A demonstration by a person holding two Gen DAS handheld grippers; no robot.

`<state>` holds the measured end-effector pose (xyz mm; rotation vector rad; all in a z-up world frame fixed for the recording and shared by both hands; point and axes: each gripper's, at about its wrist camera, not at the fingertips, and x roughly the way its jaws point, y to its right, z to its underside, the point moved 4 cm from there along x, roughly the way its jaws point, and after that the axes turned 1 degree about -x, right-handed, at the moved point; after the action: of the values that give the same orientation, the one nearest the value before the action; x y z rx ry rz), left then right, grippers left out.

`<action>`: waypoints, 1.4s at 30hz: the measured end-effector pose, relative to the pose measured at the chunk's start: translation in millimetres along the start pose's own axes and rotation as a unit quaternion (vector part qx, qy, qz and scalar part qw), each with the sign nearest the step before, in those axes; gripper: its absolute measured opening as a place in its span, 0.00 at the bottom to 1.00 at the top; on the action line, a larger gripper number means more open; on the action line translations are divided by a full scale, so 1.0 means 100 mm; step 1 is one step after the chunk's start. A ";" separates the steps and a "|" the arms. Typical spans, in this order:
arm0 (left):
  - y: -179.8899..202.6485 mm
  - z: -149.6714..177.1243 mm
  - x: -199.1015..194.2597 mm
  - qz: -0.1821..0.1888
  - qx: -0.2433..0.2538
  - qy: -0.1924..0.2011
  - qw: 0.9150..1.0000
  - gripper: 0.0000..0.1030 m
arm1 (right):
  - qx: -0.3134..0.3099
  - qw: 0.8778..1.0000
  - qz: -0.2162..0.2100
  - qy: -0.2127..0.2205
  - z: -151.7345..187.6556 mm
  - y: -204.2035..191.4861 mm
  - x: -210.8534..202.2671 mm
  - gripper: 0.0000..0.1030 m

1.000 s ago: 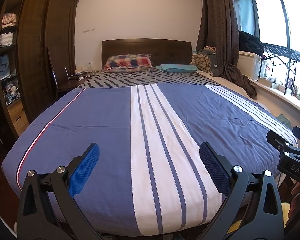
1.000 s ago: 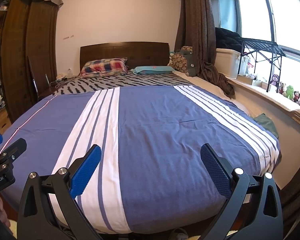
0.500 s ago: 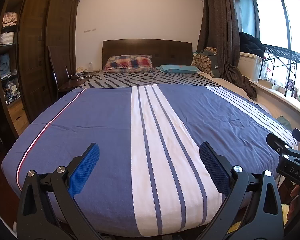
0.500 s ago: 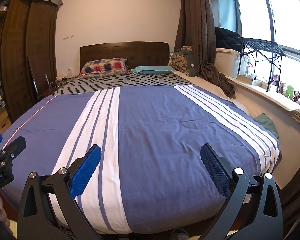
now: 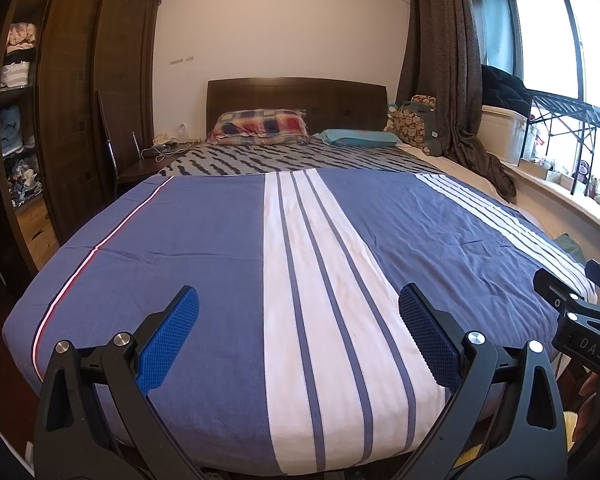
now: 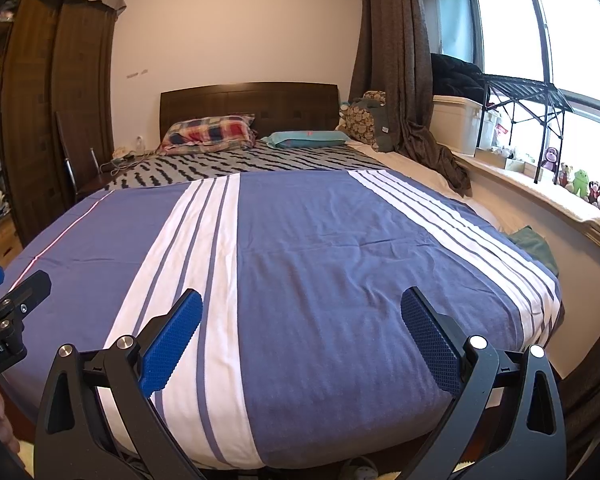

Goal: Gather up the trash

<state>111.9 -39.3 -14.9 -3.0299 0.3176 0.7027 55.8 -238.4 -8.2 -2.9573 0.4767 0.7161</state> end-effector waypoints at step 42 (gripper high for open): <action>0.07 -0.02 -0.04 -0.025 -0.009 -0.002 1.000 0.92 | 0.005 1.000 -0.006 0.003 -0.04 -0.05 0.03 0.97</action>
<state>108.3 -45.4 -11.6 -3.0413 0.2350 0.7120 61.8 -235.6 -6.4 -2.9510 0.4624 0.7023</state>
